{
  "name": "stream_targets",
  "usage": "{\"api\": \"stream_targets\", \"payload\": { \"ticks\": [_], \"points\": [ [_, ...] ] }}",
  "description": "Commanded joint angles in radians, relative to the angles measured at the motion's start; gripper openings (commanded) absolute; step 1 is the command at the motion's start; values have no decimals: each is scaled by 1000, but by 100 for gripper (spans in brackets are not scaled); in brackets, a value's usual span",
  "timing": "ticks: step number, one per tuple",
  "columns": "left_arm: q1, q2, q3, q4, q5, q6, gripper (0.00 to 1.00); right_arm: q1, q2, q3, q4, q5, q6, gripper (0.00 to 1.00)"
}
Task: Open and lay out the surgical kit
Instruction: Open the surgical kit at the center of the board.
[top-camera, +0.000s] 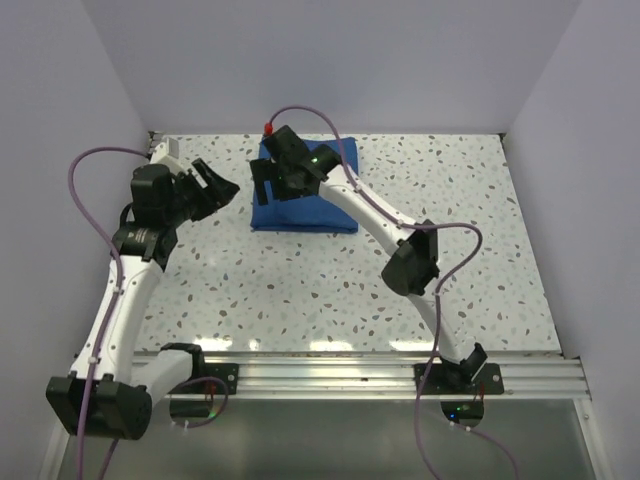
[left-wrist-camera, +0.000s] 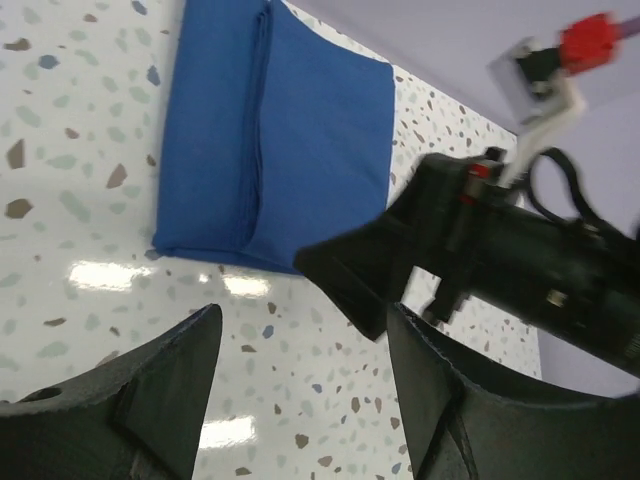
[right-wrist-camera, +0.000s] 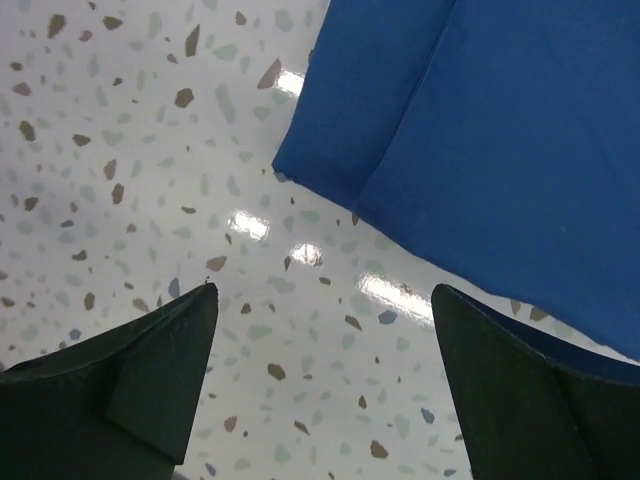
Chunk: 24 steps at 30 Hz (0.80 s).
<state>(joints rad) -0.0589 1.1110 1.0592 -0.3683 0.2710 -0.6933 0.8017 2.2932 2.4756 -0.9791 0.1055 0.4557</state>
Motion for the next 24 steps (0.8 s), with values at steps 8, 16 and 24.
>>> {"api": "stream_targets", "payload": {
  "ticks": [8,16,24],
  "points": [
    [-35,-138,-50,-302,-223,127,71,13,228,18,19,138,150,88],
    [-47,-145,-51,-293,-222,143,71,10,244,2,132,180,239,87],
    [-47,-123,-59,-276,-210,126,71,1,233,0,134,290,227,69]
  ]
}}
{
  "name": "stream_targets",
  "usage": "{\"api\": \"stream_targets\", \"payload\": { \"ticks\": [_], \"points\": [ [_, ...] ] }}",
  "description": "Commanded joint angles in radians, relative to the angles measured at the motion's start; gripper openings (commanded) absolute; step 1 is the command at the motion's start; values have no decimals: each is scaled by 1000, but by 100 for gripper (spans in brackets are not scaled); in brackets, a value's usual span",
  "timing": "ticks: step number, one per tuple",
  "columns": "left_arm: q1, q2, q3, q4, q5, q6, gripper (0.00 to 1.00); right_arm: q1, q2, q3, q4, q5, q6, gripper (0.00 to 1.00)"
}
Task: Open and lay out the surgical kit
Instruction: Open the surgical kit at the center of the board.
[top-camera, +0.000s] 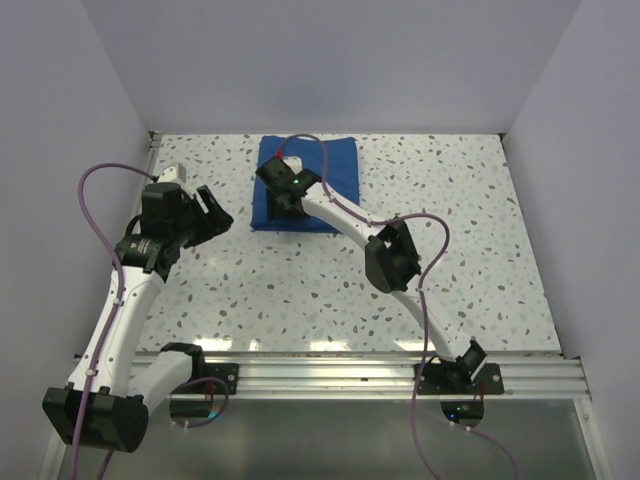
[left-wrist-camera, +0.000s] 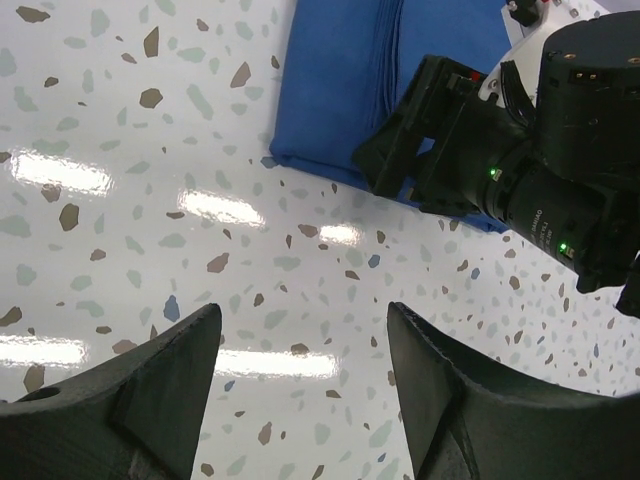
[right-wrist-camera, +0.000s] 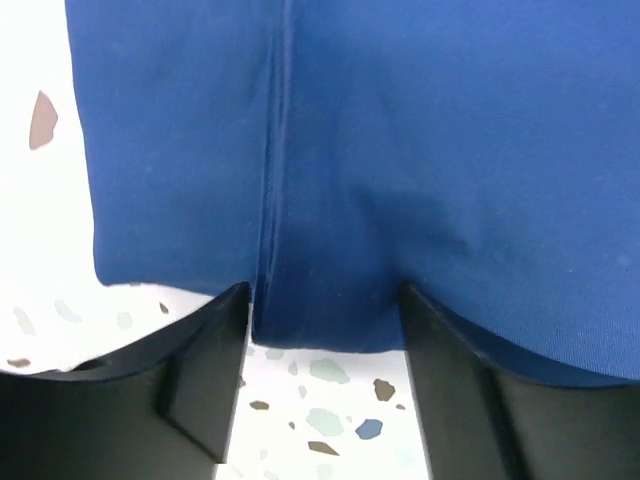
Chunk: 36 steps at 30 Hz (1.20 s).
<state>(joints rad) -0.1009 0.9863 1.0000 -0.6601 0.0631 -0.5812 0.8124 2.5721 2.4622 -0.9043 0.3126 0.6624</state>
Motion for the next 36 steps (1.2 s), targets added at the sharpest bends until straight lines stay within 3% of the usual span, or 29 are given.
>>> {"api": "stream_targets", "payload": {
  "ticks": [1,2,3,5,6,9,14,15,19,25,31,35,36],
  "points": [
    [-5,6,-4,16,-2,12,71,-13,-27,33,48,89,20,62],
    [-5,8,-8,16,3,3,71,-16,-18,47,12,95,28,56],
    [-5,9,-11,16,7,0,71,-19,-10,55,-1,98,31,40],
    [-5,9,-18,23,17,-11,71,-25,-3,52,-16,94,31,27],
    [-5,8,-21,27,20,-12,71,-28,-6,44,-13,71,32,14],
    [-5,-1,-32,45,24,-20,71,-42,-24,17,2,39,22,0],
    [-6,18,-8,91,26,10,68,-93,-160,-40,18,83,14,0],
    [-8,34,21,93,23,20,68,-110,-247,-70,21,106,17,0],
    [-88,225,162,48,-37,67,60,-240,-498,-401,54,181,29,0],
    [-247,504,416,33,-146,84,59,-438,-820,-874,153,201,20,0],
    [-402,834,695,-22,-212,99,58,-570,-892,-1103,157,214,-20,0],
    [-483,1049,883,-99,-267,78,57,-645,-857,-1105,53,238,-14,98],
    [-506,1122,952,-119,-279,67,57,-660,-842,-1100,38,243,-17,98]
  ]
}}
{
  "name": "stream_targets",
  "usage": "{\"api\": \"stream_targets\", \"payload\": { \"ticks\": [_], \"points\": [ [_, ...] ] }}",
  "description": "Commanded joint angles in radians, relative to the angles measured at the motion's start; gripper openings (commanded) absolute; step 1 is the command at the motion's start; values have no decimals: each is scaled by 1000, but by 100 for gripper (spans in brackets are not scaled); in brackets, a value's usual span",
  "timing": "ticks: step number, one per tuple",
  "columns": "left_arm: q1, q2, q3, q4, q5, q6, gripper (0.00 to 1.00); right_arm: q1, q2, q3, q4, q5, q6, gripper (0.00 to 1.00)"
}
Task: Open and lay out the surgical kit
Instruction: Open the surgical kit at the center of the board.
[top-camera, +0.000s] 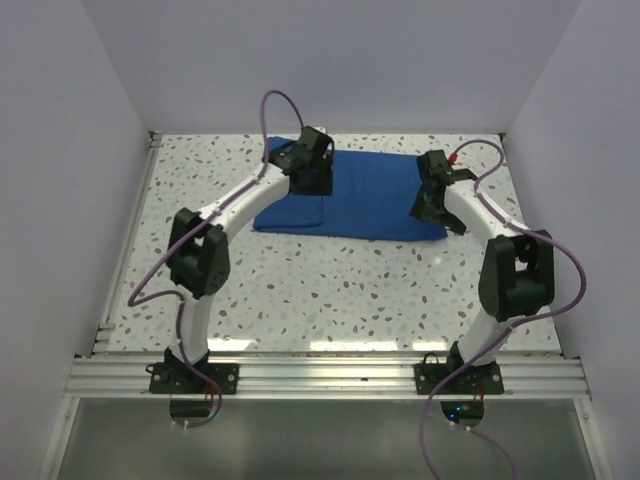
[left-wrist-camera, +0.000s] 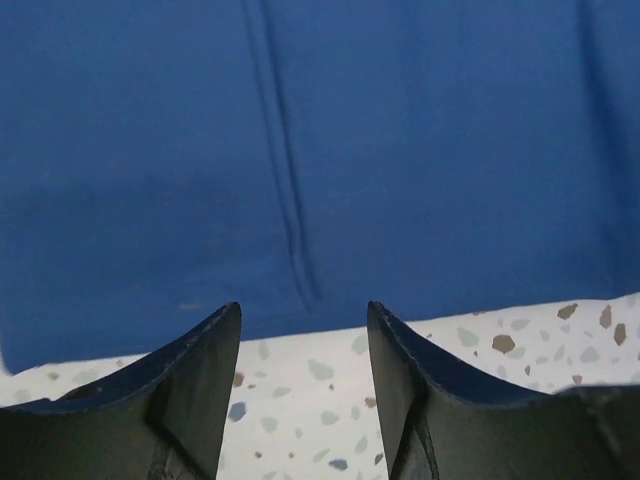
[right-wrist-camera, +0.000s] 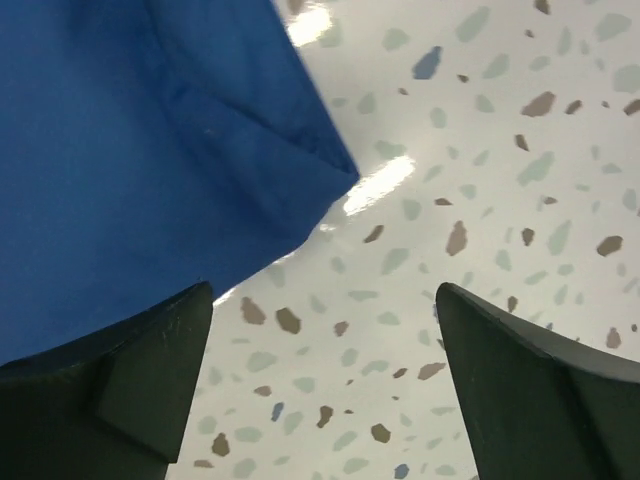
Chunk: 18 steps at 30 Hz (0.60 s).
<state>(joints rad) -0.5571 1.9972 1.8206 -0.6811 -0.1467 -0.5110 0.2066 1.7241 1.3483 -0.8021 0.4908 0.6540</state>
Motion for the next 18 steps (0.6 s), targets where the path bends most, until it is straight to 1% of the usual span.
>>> {"api": "stream_targets", "payload": {
  "ticks": [1,2,3,5,6,7,9,14,15,16,17,18],
  "points": [
    [-58,147,164,-135,-92,-27,57,-84,8,20,-83,68,-19,98],
    [-69,176,221,-152,-102,-38,57,-98,2,22,-86,71,-27,98],
    [-75,231,245,-170,-109,-47,57,-119,-7,18,-88,72,-34,98],
    [-87,273,302,-230,-160,-73,56,-131,-24,23,-112,92,-28,98],
    [-90,303,313,-253,-177,-78,56,-134,-41,23,-120,91,-22,99],
    [-92,316,321,-300,-229,-102,55,-134,-53,22,-123,83,-11,99],
    [-90,331,313,-348,-290,-121,54,-134,-83,14,-118,45,-2,98],
    [-92,345,243,-350,-333,-118,54,-134,-78,48,-141,14,-5,99],
    [-92,354,240,-347,-332,-113,52,-134,-77,57,-144,12,-5,98],
    [-90,363,237,-344,-330,-98,47,-134,-75,60,-146,8,-5,98],
    [-92,380,236,-344,-330,-92,42,-134,-74,64,-146,5,-4,98],
    [-92,387,236,-336,-327,-86,30,-133,-74,72,-147,0,-1,98]
  ]
}}
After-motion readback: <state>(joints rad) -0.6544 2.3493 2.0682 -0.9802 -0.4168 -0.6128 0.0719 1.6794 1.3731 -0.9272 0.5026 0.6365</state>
